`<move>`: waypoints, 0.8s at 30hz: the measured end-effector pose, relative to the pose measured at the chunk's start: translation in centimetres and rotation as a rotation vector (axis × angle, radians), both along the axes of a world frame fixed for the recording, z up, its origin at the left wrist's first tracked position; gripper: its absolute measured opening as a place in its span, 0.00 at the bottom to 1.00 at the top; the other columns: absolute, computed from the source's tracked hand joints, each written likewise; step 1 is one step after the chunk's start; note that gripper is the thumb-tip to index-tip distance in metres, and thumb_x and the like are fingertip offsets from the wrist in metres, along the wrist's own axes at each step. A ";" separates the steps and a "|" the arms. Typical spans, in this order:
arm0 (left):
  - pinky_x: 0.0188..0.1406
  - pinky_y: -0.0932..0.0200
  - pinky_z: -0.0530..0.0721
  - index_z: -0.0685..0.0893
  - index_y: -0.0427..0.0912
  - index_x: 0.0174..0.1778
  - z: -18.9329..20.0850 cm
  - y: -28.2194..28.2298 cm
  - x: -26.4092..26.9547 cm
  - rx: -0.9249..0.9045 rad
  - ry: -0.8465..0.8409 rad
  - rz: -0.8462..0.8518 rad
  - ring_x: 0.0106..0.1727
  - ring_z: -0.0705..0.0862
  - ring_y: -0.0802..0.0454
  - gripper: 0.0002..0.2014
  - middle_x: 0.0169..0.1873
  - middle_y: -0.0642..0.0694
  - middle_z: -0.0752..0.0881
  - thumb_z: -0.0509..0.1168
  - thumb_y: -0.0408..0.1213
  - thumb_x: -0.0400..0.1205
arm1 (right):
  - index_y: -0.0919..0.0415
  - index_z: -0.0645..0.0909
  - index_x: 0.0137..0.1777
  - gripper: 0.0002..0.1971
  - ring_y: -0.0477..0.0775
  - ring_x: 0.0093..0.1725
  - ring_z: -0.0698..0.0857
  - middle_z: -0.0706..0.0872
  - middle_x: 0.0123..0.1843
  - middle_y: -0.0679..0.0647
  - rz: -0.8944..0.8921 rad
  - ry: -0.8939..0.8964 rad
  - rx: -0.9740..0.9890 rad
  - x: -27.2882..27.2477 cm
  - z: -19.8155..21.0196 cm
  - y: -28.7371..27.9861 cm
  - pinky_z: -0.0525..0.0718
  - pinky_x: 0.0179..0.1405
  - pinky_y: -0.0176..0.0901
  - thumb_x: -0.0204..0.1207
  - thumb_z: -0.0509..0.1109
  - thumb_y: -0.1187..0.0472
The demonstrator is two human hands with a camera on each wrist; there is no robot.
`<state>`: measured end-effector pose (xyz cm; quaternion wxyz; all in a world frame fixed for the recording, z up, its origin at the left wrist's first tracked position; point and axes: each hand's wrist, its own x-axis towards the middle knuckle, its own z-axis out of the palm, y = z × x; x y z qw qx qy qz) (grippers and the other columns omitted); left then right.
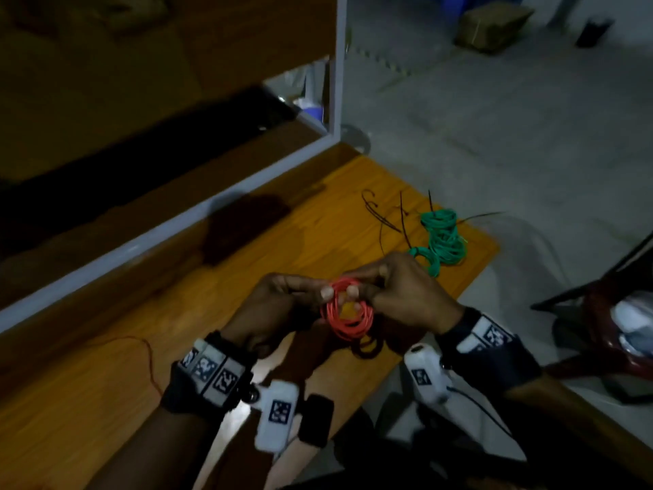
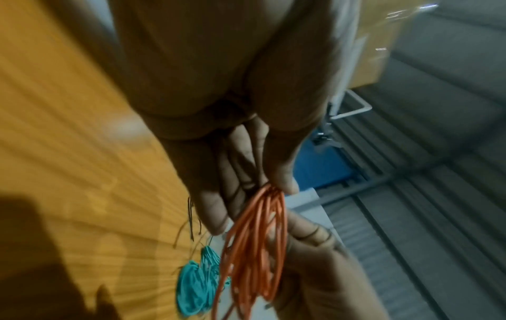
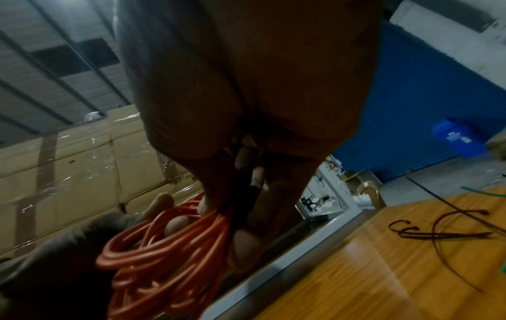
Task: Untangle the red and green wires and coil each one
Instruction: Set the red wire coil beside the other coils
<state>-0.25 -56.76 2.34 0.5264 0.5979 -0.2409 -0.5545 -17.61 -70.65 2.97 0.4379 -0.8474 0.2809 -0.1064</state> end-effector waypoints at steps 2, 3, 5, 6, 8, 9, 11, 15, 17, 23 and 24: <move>0.42 0.51 0.93 0.90 0.26 0.56 -0.2 -2.2 -0.3 0.045 0.082 -0.001 0.48 0.93 0.38 0.15 0.49 0.30 0.93 0.74 0.31 0.75 | 0.45 0.93 0.58 0.11 0.36 0.43 0.92 0.95 0.47 0.42 -0.002 0.012 0.001 -0.2 -0.3 -2.3 0.93 0.43 0.51 0.79 0.78 0.59; 0.42 0.52 0.93 0.89 0.25 0.56 -0.2 -3.1 -0.5 0.060 0.120 -0.006 0.48 0.94 0.38 0.16 0.50 0.30 0.92 0.74 0.30 0.75 | 0.45 0.93 0.59 0.11 0.36 0.44 0.92 0.95 0.48 0.43 0.011 0.020 -0.005 -0.2 -0.4 -3.2 0.93 0.43 0.50 0.80 0.78 0.58; 0.46 0.49 0.94 0.88 0.24 0.58 -0.6 -4.4 -0.8 0.092 0.136 -0.012 0.50 0.93 0.37 0.17 0.51 0.29 0.92 0.74 0.30 0.75 | 0.47 0.92 0.61 0.11 0.38 0.45 0.91 0.95 0.50 0.45 0.032 0.052 -0.043 -0.3 -1.0 -4.8 0.92 0.42 0.43 0.80 0.78 0.57; 0.50 0.46 0.93 0.89 0.24 0.57 -1.0 -5.0 -0.8 0.099 0.105 -0.002 0.51 0.93 0.36 0.18 0.51 0.30 0.92 0.75 0.31 0.74 | 0.49 0.91 0.63 0.12 0.37 0.45 0.91 0.95 0.52 0.47 0.035 0.076 -0.058 -0.2 -1.3 -5.5 0.91 0.40 0.38 0.80 0.78 0.57; 0.57 0.37 0.89 0.91 0.26 0.53 -1.6 -5.9 -0.9 0.105 0.014 0.048 0.52 0.91 0.32 0.17 0.49 0.31 0.93 0.77 0.34 0.72 | 0.53 0.90 0.65 0.15 0.36 0.46 0.91 0.95 0.53 0.48 0.045 0.083 0.021 -0.1 -1.7 -6.6 0.87 0.38 0.29 0.79 0.79 0.57; 0.59 0.34 0.87 0.93 0.29 0.51 -1.8 -6.1 -0.9 0.093 -0.013 0.085 0.53 0.91 0.30 0.16 0.48 0.31 0.93 0.78 0.34 0.71 | 0.55 0.90 0.65 0.16 0.37 0.46 0.92 0.95 0.51 0.49 0.046 0.066 0.097 0.0 -1.8 -6.9 0.87 0.39 0.29 0.78 0.80 0.57; 0.58 0.35 0.89 0.94 0.32 0.47 -2.0 -6.3 -0.9 0.059 -0.024 0.160 0.52 0.92 0.29 0.12 0.46 0.32 0.93 0.77 0.34 0.71 | 0.58 0.90 0.63 0.16 0.45 0.46 0.94 0.95 0.48 0.50 0.022 0.013 0.264 0.2 -1.6 -7.9 0.91 0.44 0.39 0.76 0.81 0.55; 0.56 0.40 0.91 0.93 0.32 0.49 -3.0 -5.8 -0.4 0.039 -0.034 0.299 0.49 0.92 0.33 0.06 0.46 0.31 0.93 0.75 0.28 0.77 | 0.56 0.92 0.56 0.13 0.49 0.45 0.94 0.95 0.46 0.52 -0.172 -0.010 0.166 1.0 -3.2 -12.9 0.94 0.50 0.55 0.76 0.81 0.51; 0.57 0.39 0.91 0.92 0.31 0.50 -3.5 -5.7 0.2 0.046 -0.045 0.352 0.50 0.92 0.34 0.06 0.47 0.30 0.93 0.74 0.27 0.79 | 0.52 0.93 0.54 0.08 0.47 0.44 0.93 0.95 0.52 0.51 -0.235 0.085 -0.063 1.7 -4.4 -15.9 0.93 0.47 0.50 0.77 0.80 0.54; 0.55 0.45 0.92 0.92 0.34 0.50 -4.4 -5.5 1.6 0.030 -0.059 0.434 0.51 0.93 0.38 0.04 0.46 0.34 0.94 0.73 0.28 0.81 | 0.49 0.93 0.57 0.10 0.57 0.55 0.91 0.92 0.61 0.51 0.020 0.422 -0.503 5.0 -6.9 -18.6 0.91 0.49 0.51 0.77 0.78 0.57; 0.54 0.46 0.93 0.92 0.34 0.50 -4.5 -5.4 1.7 0.027 -0.049 0.443 0.50 0.93 0.39 0.04 0.46 0.35 0.94 0.73 0.28 0.81 | 0.46 0.92 0.56 0.10 0.57 0.53 0.90 0.92 0.61 0.51 0.035 0.485 -0.528 5.4 -7.5 -18.5 0.91 0.48 0.53 0.75 0.80 0.56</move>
